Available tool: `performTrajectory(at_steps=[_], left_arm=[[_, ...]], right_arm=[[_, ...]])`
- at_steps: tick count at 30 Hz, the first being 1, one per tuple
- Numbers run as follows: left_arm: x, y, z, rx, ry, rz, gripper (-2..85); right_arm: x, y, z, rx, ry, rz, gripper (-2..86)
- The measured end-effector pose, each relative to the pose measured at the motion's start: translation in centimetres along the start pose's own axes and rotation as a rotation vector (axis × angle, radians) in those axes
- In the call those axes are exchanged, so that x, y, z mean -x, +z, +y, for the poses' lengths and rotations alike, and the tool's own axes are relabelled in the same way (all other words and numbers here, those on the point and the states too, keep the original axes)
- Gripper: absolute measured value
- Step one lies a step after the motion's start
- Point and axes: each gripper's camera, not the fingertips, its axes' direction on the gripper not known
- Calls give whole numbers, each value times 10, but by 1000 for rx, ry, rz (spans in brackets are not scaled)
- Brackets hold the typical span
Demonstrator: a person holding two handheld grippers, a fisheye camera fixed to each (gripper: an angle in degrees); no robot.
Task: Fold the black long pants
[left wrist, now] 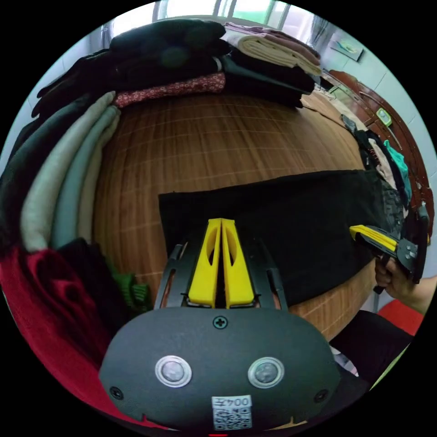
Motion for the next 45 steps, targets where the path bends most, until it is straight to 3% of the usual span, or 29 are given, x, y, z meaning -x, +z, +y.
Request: performTrajectory(at_steps=[3,6,8,11,14,17,20,26,29,30,31,32,33,36,40,45], left_arm=[[5,-10,-15,49,-26,-27,0],[-29,-38,-16,31,-3,-110,0],[-70,-60,-9,-17,50,-55,0],[-158,-82,9,-73,116,87,0],[-250,-74,22,-58,156,175,0],[-304,-48,27,7,48,182,0],[-327,-45,33,6,-9,148,0],[-354,-66,30,45,23,156,0],[-373,-76,27,70,82,126,0],[-383,-81,26,77,115,105,0],[-387,-83,26,80,128,97,0],[-395,-86,26,85,143,85,1],[-401,-90,26,87,148,77,1],[-416,-100,27,94,128,73,1],[-434,-111,30,93,114,59,0],[-465,-127,31,101,127,13,0]], right_arm=[[-6,-5,-9,15,-22,-41,10],[-70,-33,17,-74,163,-198,38],[-129,-46,48,-99,273,-263,60],[-259,-57,124,-87,556,-311,77],[-402,-59,225,-136,981,-392,81],[-499,-61,304,-248,1232,-417,84],[-551,-52,328,-256,1253,-403,96],[-618,-12,344,-339,1307,-665,23],[-638,-45,313,-314,1092,-483,0],[-637,-63,293,-284,934,-324,-2],[-637,-61,282,-189,829,-185,-1],[-641,-51,283,-137,835,-179,-1],[-654,-27,293,-34,898,-244,2],[-691,-14,327,-93,1052,-490,18],[-729,-60,341,-239,935,-377,79],[-794,-62,306,-214,757,-338,154]])
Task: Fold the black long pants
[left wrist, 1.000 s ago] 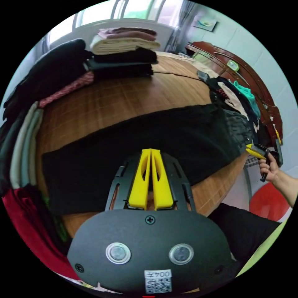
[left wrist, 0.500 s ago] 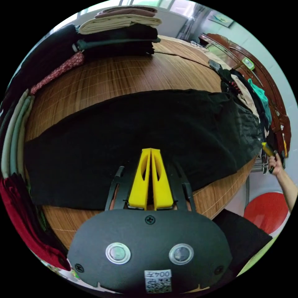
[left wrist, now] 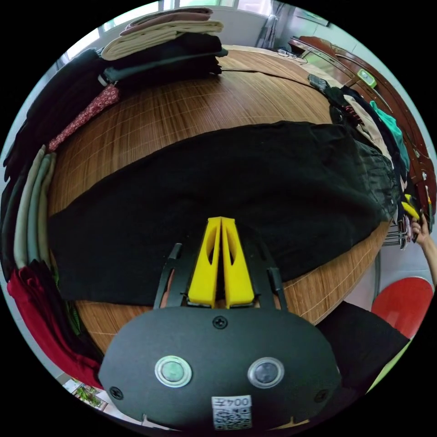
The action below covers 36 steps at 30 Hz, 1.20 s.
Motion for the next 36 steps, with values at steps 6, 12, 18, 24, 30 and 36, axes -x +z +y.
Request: performTrajectory(at_steps=[6,12,18,24,30,36], left_arm=[[-28,-15,0,6,-27,-22,0],[-58,-26,-3,27,-26,-77,0],[-75,-35,-2,31,-67,-86,1],[-83,-40,-1,32,-62,-76,0],[-83,-41,0,35,-60,-62,0],[-79,-39,1,43,-60,-56,0]], right_arm=[[8,43,-54,193,-140,3,118],[183,45,4,-45,-839,760,49],[196,88,26,-80,-1019,967,51],[50,23,-91,104,-422,334,110],[-60,19,-169,155,-264,-196,133],[-79,73,-206,418,-312,-360,139]])
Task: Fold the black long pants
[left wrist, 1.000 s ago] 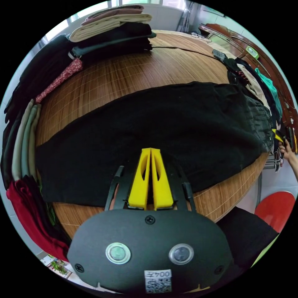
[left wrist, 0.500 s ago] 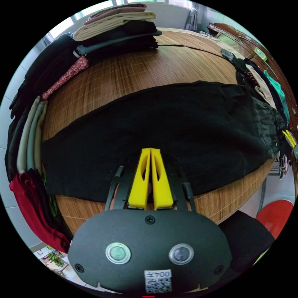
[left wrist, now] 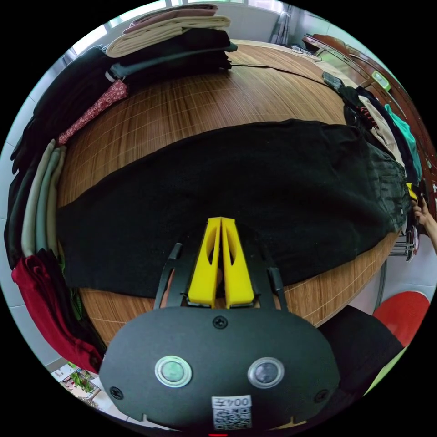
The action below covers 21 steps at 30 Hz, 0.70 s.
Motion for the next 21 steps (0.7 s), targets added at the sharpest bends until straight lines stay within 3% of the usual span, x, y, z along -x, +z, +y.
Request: performTrajectory(at_steps=[8,13,16,21], left_arm=[[13,10,-1,13,2,-2,0],[26,21,-2,22,16,-6,0],[38,29,-1,15,46,4,0],[52,47,-3,1,126,6,1]], right_arm=[[-15,9,-14,34,25,-145,88],[103,-14,-22,39,-347,206,63],[57,-4,-29,65,-108,241,57],[55,17,-39,9,61,246,64]])
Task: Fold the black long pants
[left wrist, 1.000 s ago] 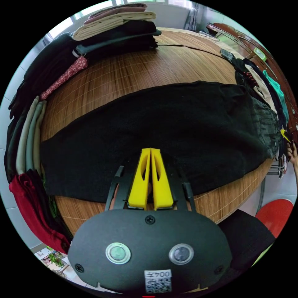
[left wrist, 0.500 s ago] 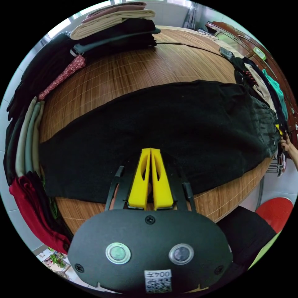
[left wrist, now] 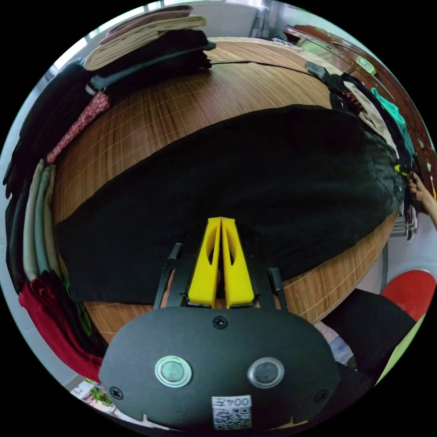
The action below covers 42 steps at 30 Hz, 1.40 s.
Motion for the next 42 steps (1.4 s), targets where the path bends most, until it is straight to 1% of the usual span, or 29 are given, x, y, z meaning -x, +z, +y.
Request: performTrajectory(at_steps=[3,5,6,7,8,9,10,11,13,14,15,16,18,19,20,21,22,23,24,25,27,29,31,33,35,37,38,39,42], left_arm=[[20,12,6,-24,-35,29,0],[31,19,8,-32,-40,37,0],[38,24,9,-36,-38,39,0],[41,26,9,-37,-36,38,0],[47,31,10,-40,-28,31,1],[51,35,9,-41,-12,13,0],[52,37,9,-39,-1,-1,0],[53,40,7,-30,18,-34,0],[51,39,4,-31,58,-68,1],[46,33,4,-87,108,-58,1],[39,25,5,-147,155,-39,1],[35,23,4,-170,175,-25,1],[14,23,2,-241,283,53,2],[8,26,1,-251,316,72,2],[-6,38,-1,-249,394,117,2],[-18,56,-1,-219,487,151,2],[-23,67,0,-191,530,163,2],[-31,94,5,-110,606,168,2],[-26,105,16,-172,622,149,1],[-20,110,19,-188,608,160,1],[12,123,12,-178,473,278,1],[19,126,7,-165,476,270,0],[26,121,1,-150,491,257,0],[47,105,-5,-243,457,260,0],[64,109,-14,-260,420,208,1],[81,134,-27,-200,370,114,1],[90,162,-35,-91,346,85,1],[103,171,-34,-151,306,151,2],[120,182,-38,-162,246,220,2]], right_arm=[[15,-8,14,-68,142,-23,74],[37,-25,29,-208,227,34,69],[60,-38,40,-322,278,105,57],[96,-46,49,-436,241,204,36],[118,-45,51,-473,189,245,26],[163,-34,48,-469,71,293,20],[208,-12,39,-394,-43,312,12],[230,3,34,-352,-99,316,7],[321,68,19,-231,-319,338,-3],[343,84,15,-208,-374,345,-4],[382,116,7,-172,-480,373,-6],[417,146,-3,-162,-556,426,-6],[458,181,-24,-147,-639,458,-7],[478,198,-43,-123,-654,456,-7],[486,206,-55,-103,-650,460,-7],[495,223,-80,-53,-608,511,-7],[495,238,-107,-7,-525,599,-6],[494,243,-119,14,-495,607,-6],[490,249,-138,79,-448,527,-6],[488,247,-152,93,-388,440,-6],[492,246,-161,140,-353,378,-4],[505,240,-156,157,-364,377,-1],[536,223,-130,79,-440,463,9],[557,221,-105,34,-493,540,41],[568,236,-84,50,-509,602,53],[566,280,-70,198,-488,631,54],[565,287,-67,196,-471,649,53],[569,286,-57,68,-474,648,51],[573,285,-54,59,-441,617,38]])
